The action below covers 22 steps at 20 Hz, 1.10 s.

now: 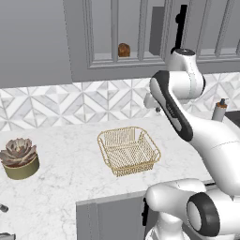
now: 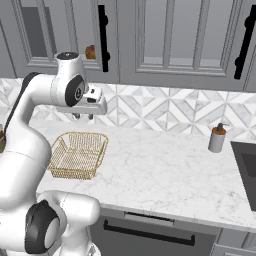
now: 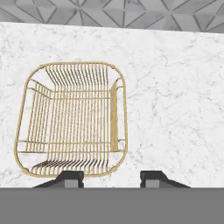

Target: Open the cabinet, pick up the bread from the cabinet and place it in the basket. Then move the basket to the dining counter.

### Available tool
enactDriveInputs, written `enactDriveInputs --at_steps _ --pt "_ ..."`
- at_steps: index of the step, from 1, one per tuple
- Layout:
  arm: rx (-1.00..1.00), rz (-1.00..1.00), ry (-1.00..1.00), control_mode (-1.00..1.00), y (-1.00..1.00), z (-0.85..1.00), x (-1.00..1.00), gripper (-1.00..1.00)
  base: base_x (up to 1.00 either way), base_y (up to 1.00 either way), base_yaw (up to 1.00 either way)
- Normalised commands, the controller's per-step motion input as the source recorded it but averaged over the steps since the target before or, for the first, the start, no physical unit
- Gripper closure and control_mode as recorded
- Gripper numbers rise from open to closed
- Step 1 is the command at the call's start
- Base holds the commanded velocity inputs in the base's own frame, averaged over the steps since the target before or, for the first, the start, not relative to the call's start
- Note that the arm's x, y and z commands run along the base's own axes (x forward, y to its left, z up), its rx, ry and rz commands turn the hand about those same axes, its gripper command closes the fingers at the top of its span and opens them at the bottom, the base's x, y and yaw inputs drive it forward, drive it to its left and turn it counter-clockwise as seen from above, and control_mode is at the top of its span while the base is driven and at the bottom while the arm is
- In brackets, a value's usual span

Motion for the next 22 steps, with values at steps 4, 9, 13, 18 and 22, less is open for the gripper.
enactDriveInputs --at_steps 4,9,13,18,22 --pt "0.0 0.0 -0.06 -1.0 0.0 0.0 -0.21 -1.0 0.0 0.0 0.0" --pt "0.08 0.0 -0.43 -1.0 -0.15 0.51 -0.33 -1.0 0.0 0.0 0.0" --pt "0.08 0.0 -0.44 -1.0 -0.23 0.88 -0.01 -1.0 0.0 0.0 0.0" --pt "0.02 -0.02 -0.3 -1.0 -0.16 0.82 0.0 -1.0 0.0 0.0 0.0" --pt "0.0 -0.11 -0.07 -1.0 -0.13 0.66 0.0 -1.0 0.0 0.0 0.0"
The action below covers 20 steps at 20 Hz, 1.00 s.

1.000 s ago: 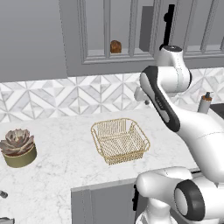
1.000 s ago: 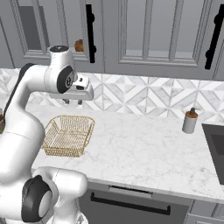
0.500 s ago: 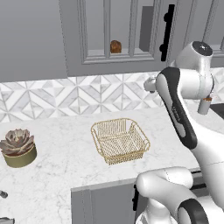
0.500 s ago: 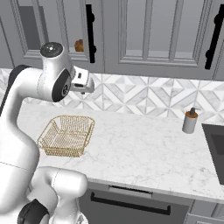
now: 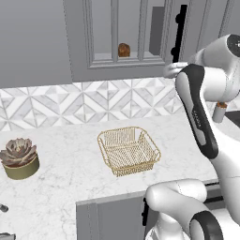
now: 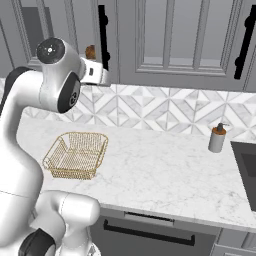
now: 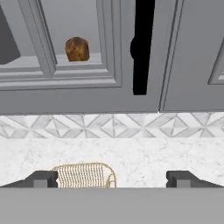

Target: Open the cabinet, pick up the bread from the cabinet and place it in the basket. Then move the basket to the dining counter.

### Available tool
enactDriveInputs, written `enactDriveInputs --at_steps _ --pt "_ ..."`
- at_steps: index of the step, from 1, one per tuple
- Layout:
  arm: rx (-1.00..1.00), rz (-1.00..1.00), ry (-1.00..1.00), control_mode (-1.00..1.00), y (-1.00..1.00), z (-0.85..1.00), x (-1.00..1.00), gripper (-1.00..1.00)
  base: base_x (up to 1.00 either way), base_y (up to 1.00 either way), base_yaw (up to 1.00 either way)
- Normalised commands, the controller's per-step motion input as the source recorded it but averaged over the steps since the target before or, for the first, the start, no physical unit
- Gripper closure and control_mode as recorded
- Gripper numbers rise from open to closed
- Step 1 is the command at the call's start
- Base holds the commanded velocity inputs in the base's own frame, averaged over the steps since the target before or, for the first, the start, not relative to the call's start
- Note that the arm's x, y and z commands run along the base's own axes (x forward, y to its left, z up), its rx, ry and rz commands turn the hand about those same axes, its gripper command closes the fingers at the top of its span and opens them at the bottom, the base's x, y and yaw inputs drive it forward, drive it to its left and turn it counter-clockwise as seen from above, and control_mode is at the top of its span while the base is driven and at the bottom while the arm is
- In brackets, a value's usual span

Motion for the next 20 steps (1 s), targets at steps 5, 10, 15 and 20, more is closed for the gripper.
enactDriveInputs --at_steps 5,10,15,20 --pt "0.0 -0.11 -0.11 -1.0 -0.2 0.55 0.0 -1.0 0.0 0.0 0.0" --pt "0.0 -0.08 -0.2 -1.0 -0.1 0.38 0.0 -1.0 0.0 0.0 0.0" --pt "0.0 -0.01 -0.16 -1.0 0.0 0.27 0.05 -1.0 0.0 0.0 0.0" --pt "0.0 0.0 -0.02 -1.0 -0.08 0.16 0.01 -1.0 0.0 0.0 0.0"
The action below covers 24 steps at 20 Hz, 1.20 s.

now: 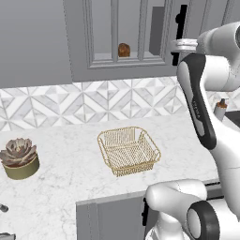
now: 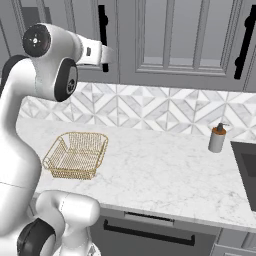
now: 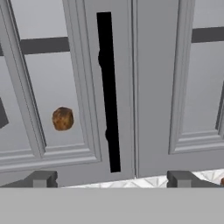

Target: Open the cabinet, pick up the bread from the cabinet and place it in the basket. Then move the basket to the dining counter.

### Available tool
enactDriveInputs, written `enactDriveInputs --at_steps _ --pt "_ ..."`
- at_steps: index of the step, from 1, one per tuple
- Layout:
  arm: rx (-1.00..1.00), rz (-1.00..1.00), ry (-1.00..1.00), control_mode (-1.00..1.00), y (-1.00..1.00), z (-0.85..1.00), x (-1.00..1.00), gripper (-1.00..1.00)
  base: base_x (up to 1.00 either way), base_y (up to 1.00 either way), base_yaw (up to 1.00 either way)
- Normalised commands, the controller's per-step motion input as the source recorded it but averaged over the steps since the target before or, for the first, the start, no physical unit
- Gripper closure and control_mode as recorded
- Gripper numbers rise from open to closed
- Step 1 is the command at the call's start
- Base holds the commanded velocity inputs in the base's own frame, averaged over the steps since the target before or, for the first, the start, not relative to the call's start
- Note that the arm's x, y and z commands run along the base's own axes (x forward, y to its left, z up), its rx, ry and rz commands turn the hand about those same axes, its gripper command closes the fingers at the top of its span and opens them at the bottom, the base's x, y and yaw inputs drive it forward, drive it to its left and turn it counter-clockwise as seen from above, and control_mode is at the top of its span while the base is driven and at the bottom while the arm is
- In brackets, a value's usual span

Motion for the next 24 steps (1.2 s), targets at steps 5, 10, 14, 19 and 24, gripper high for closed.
enactDriveInputs --at_steps 5,10,14,19,24 --pt "0.0 0.0 0.0 -1.0 -0.03 0.01 0.07 -1.0 0.0 0.0 0.0" --pt "0.0 0.0 0.0 -1.0 0.03 0.0 0.49 -1.0 0.0 0.0 0.0" --pt "0.0 0.01 0.0 -1.0 0.01 0.0 0.57 -1.0 0.0 0.0 0.0" --pt "0.0 0.02 0.0 -1.0 0.0 0.0 0.42 -1.0 0.0 0.0 0.0" --pt "0.0 0.07 0.0 -1.0 0.0 0.0 0.21 -1.0 0.0 0.0 0.0"
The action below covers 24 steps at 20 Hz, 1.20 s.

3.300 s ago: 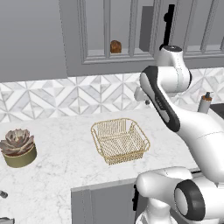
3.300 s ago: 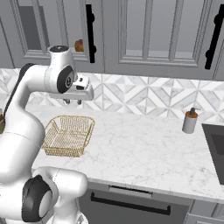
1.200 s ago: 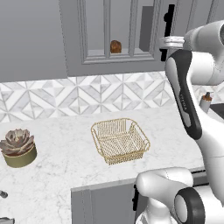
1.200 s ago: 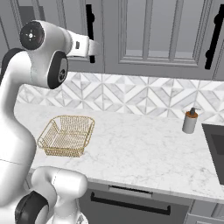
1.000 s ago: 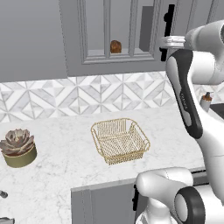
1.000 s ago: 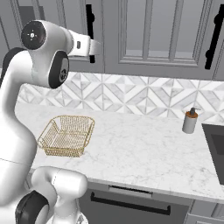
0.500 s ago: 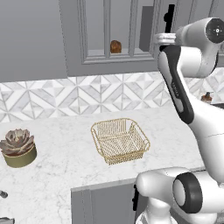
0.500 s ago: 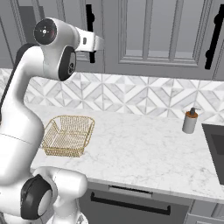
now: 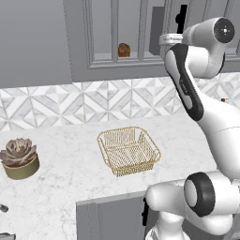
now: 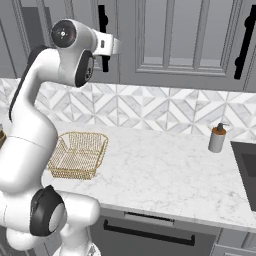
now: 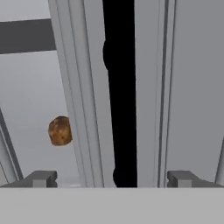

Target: Open the cabinet, pick up the bread from the cabinet and place it in the basket. Then move the basket to the dining counter.

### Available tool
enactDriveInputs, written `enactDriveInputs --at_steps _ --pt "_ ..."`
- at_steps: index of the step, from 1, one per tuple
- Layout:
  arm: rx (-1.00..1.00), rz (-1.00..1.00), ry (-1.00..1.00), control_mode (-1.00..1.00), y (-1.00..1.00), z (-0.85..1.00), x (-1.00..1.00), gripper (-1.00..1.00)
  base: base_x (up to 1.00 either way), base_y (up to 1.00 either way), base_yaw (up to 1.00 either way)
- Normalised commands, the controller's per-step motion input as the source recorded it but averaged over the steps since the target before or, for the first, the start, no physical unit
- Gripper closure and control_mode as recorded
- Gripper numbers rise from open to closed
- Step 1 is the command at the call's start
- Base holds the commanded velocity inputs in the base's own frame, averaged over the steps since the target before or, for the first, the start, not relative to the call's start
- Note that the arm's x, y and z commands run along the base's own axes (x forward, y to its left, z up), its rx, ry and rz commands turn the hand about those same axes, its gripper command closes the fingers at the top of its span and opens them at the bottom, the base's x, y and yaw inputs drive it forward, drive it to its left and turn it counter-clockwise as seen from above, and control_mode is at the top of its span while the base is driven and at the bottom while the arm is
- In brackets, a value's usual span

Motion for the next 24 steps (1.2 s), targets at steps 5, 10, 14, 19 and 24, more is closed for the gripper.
enactDriveInputs --at_steps 5,10,14,19,24 --pt "0.0 0.07 0.0 -1.0 0.0 -0.02 0.37 -1.0 0.0 0.0 0.0" --pt "0.0 0.05 0.0 -1.0 0.0 -0.01 0.43 -1.0 0.0 0.0 0.0" --pt "0.0 0.04 0.0 -1.0 0.0 0.0 0.29 -1.0 0.0 0.0 0.0" --pt "0.0 0.04 0.02 -1.0 0.0 0.0 0.15 -1.0 0.0 0.0 0.0" --pt "0.0 0.07 0.01 -1.0 0.0 -0.01 0.23 1.0 0.0 0.0 0.0"
